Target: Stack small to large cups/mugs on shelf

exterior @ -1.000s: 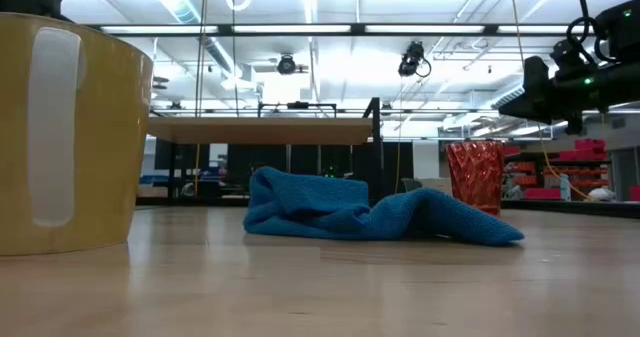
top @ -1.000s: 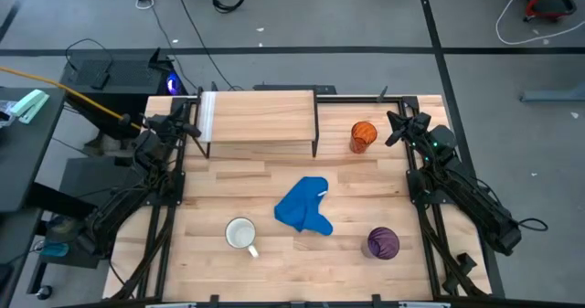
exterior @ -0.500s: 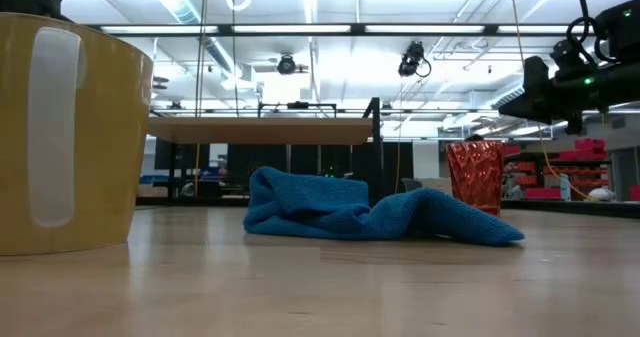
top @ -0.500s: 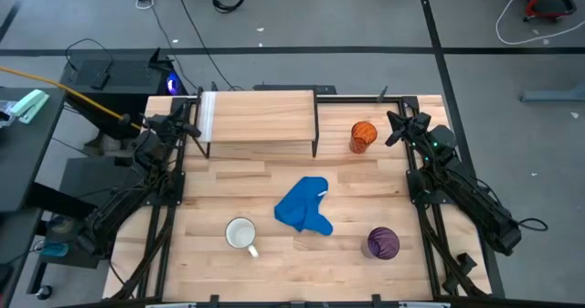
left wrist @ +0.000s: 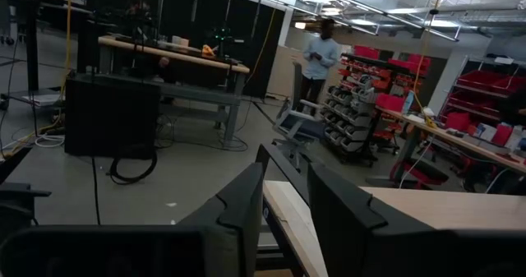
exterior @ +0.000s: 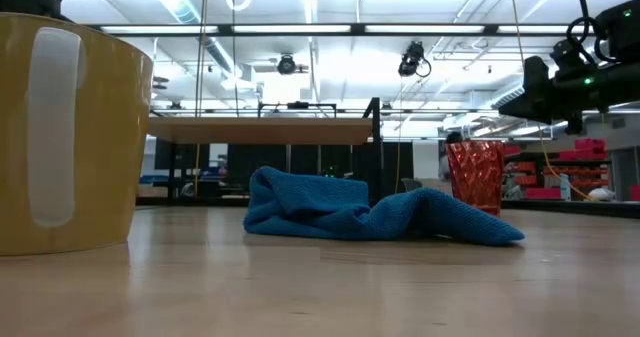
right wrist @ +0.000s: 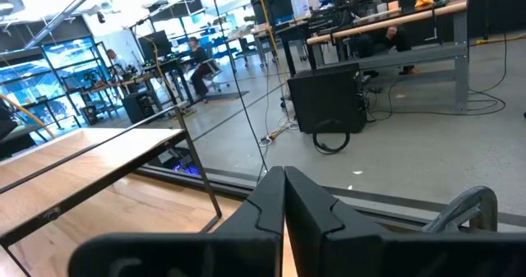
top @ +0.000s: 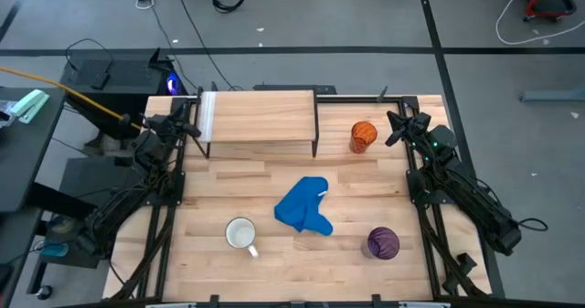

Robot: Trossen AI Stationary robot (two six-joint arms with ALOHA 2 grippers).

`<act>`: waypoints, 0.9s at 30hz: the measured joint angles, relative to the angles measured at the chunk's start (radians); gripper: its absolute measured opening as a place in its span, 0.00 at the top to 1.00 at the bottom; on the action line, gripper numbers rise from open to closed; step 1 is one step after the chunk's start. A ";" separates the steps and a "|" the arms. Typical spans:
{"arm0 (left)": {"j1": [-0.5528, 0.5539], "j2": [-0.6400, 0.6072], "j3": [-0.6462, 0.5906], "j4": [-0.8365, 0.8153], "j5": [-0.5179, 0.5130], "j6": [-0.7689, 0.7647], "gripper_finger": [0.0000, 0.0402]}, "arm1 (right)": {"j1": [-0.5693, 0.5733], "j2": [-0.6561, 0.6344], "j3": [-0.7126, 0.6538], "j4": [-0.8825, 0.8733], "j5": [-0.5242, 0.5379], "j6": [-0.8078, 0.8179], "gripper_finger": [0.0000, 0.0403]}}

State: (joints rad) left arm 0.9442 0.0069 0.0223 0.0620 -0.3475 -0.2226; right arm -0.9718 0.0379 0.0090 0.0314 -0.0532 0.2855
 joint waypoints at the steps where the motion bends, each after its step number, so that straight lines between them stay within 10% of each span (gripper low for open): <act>1: 0.000 0.000 0.000 0.000 0.000 0.000 0.73 | 0.000 0.000 0.000 0.000 0.000 0.000 0.96; 27: 0.000 0.000 0.000 0.001 0.001 -0.459 0.73 | 0.000 0.000 0.000 0.013 0.000 0.251 0.96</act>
State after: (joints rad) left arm 0.9442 0.0069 0.0219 0.0628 -0.3468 -0.6814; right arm -0.9719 0.0377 0.0092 0.0449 -0.0536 0.5361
